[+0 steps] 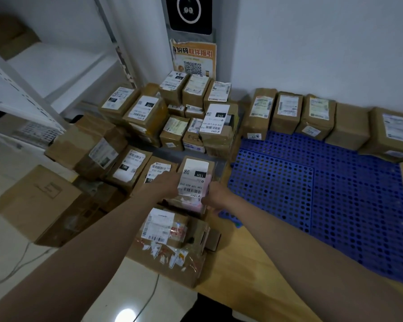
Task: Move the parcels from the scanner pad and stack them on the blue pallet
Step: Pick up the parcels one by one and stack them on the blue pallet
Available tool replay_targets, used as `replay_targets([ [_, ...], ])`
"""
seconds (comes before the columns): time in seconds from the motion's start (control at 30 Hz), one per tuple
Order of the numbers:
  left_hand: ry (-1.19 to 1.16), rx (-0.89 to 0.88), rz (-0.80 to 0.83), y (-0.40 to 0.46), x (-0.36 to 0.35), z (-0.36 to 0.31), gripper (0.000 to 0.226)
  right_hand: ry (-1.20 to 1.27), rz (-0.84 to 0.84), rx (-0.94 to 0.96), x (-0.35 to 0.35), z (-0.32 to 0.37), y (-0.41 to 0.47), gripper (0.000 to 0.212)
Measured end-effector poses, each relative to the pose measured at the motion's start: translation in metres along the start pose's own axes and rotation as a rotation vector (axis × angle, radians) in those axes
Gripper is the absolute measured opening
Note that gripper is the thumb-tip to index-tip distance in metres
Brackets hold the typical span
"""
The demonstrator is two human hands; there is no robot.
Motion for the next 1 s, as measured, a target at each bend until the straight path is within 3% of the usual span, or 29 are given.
replay_targets([
  [0.1,0.003,-0.009,0.014,0.0,0.016,-0.005,0.028,0.05,-0.005,-0.004,0.013,0.003,-0.009,0.034],
  [0.17,-0.012,-0.027,0.06,0.0,0.026,-0.011,0.007,0.077,-0.02,-0.017,0.025,0.002,-0.016,0.033],
  [0.33,-0.032,-0.093,0.171,0.004,0.045,-0.042,0.023,0.14,-0.061,-0.052,0.058,-0.012,-0.033,0.036],
  [0.47,-0.015,-0.221,0.213,0.009,0.057,-0.083,0.012,0.168,-0.112,-0.104,0.085,-0.039,-0.051,0.038],
  [0.6,-0.032,-0.327,0.283,0.012,0.063,-0.129,0.022,0.194,-0.168,-0.155,0.109,-0.07,-0.07,0.041],
  [0.8,0.094,-0.497,0.288,0.008,0.072,-0.204,0.018,0.245,-0.26,-0.204,0.14,-0.113,-0.104,0.047],
  [0.9,0.111,-0.578,0.301,0.007,0.072,-0.242,0.032,0.285,-0.311,-0.225,0.154,-0.139,-0.121,0.047],
  [1.0,0.086,-0.624,0.284,0.007,0.072,-0.278,0.021,0.314,-0.36,-0.254,0.169,-0.166,-0.136,0.044],
])
Point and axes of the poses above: each hand's wrist, its own y-axis towards the middle knuckle, its own x-axis out of the back of the hand, z = x × y, the point moved 7 cm from there along y, towards the middle knuckle, and after that the axes turned 9 degrees about y, right-handed, at the moved point
